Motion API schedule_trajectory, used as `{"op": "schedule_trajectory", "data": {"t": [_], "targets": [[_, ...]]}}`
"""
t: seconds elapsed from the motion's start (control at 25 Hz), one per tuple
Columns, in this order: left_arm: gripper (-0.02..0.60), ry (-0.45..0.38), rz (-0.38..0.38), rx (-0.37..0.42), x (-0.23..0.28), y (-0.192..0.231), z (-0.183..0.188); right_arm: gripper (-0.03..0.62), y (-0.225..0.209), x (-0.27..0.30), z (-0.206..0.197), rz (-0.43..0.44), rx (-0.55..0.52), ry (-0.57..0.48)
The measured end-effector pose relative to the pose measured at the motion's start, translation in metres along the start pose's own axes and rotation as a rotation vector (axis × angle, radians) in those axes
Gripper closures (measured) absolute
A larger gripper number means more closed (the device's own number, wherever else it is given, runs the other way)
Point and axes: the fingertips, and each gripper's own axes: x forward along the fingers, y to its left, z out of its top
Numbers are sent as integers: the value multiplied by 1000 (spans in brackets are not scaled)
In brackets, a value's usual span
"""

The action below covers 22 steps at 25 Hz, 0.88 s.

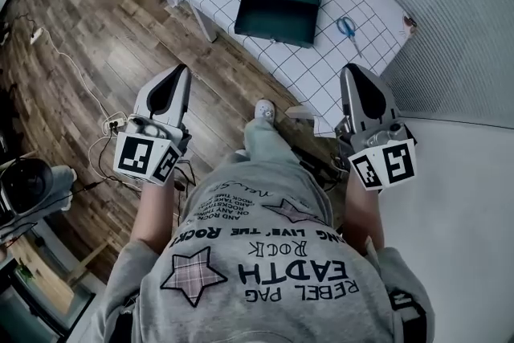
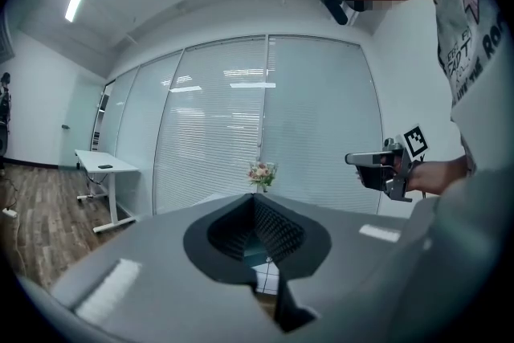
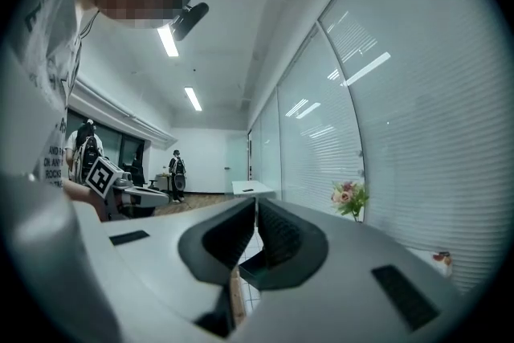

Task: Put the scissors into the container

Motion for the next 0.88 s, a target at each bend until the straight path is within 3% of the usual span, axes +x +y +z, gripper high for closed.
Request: {"op": "schedule_trajectory", "data": {"t": [0.88], "targets": [[580,-5,52,17,139,-11,22,576,-136,83,-8,103,64,-16]]}}
